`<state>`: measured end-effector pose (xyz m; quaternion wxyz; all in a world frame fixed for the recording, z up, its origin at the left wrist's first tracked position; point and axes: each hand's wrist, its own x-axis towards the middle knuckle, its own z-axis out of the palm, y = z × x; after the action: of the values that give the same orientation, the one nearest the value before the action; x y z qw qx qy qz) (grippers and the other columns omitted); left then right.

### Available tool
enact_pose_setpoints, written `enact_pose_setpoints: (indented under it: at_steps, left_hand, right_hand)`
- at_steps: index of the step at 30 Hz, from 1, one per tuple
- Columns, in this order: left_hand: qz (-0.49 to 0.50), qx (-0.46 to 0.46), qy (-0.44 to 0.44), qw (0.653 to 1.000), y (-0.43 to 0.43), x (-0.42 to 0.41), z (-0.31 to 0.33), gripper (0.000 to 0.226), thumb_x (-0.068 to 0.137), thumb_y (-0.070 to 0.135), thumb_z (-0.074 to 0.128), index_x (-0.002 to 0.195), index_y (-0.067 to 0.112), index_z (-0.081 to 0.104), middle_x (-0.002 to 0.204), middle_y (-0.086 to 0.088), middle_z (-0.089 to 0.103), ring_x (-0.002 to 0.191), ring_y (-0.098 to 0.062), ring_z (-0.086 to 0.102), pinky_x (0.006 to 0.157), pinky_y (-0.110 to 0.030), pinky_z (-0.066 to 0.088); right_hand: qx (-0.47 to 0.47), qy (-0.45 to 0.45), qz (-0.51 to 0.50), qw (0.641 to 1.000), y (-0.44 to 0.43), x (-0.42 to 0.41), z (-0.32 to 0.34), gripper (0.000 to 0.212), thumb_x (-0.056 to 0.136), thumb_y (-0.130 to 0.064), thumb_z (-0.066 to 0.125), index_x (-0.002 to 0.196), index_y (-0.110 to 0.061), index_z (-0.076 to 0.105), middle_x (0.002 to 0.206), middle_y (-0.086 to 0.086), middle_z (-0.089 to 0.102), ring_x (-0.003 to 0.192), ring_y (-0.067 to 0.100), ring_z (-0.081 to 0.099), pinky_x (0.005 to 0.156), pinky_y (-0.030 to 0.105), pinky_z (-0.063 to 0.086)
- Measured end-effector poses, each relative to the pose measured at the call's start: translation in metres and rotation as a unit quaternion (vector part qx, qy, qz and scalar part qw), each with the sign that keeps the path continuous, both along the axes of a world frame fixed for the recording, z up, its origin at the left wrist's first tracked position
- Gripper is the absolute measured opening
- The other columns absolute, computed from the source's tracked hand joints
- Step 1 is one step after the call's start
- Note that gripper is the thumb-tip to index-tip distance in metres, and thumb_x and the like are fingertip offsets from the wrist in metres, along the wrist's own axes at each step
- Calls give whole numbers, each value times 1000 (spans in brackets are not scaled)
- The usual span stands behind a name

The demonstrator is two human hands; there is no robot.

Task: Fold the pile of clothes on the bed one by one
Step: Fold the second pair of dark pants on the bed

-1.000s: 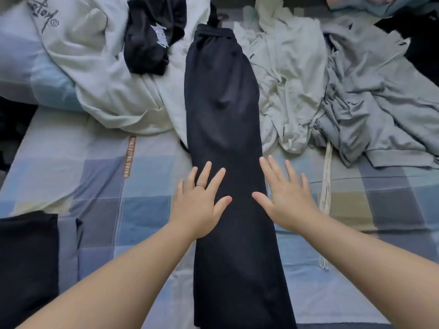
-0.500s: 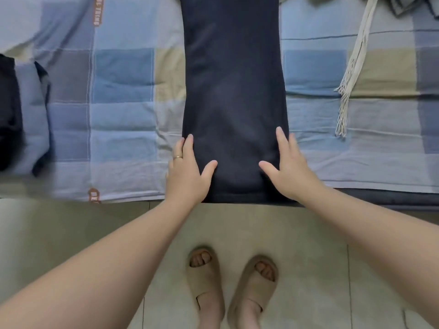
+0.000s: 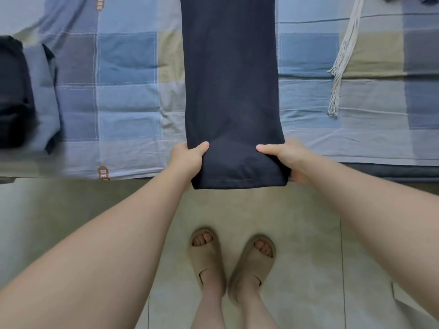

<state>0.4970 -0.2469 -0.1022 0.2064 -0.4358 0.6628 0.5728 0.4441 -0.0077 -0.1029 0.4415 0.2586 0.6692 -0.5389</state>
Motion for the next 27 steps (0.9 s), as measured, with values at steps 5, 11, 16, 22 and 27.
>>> enact_pose_setpoints:
  at_steps: [5, 11, 16, 22, 27]
  left_hand:
    - [-30, 35, -38, 998, 2, 48, 63, 7, 94, 31, 68, 96, 24, 65, 105, 6, 71, 97, -18, 68, 83, -33, 54]
    - [-16, 76, -104, 992, 7, 118, 180, 14, 92, 27, 72, 99, 17, 65, 102, 3, 72, 90, -18, 70, 74, -30, 57]
    - [-51, 82, -124, 987, 6, 174, 265, 35, 92, 28, 72, 120, 9, 64, 109, -3, 72, 97, -25, 71, 89, -41, 59]
    - [-19, 136, -197, 971, 10, 262, 322, 32, 90, 24, 76, 114, 9, 64, 99, -5, 77, 82, -23, 76, 59, -31, 60]
    - [8, 185, -263, 947, 23, 340, 343, 31, 92, 21, 73, 118, 9, 64, 97, -4, 78, 75, -19, 76, 61, -27, 59]
  right_hand:
    - [25, -8, -33, 999, 13, 55, 62, 31, 84, -25, 81, 111, -14, 71, 94, -5, 79, 85, 15, 76, 69, 27, 58]
    - [41, -28, -83, 995, 12, 128, 190, 30, 84, -22, 81, 111, -14, 70, 107, 3, 77, 93, 23, 75, 79, 35, 60]
    - [57, -30, -104, 993, 16, 196, 281, 33, 89, -23, 75, 119, -12, 67, 108, 6, 75, 76, 22, 68, 52, 22, 44]
    - [37, -66, -121, 990, 29, 294, 335, 34, 88, -24, 76, 118, -13, 66, 112, 6, 74, 88, 25, 69, 66, 28, 49]
    - [9, -130, -139, 982, 43, 361, 357, 33, 87, -20, 77, 117, -11, 66, 107, 6, 74, 78, 20, 69, 56, 24, 50]
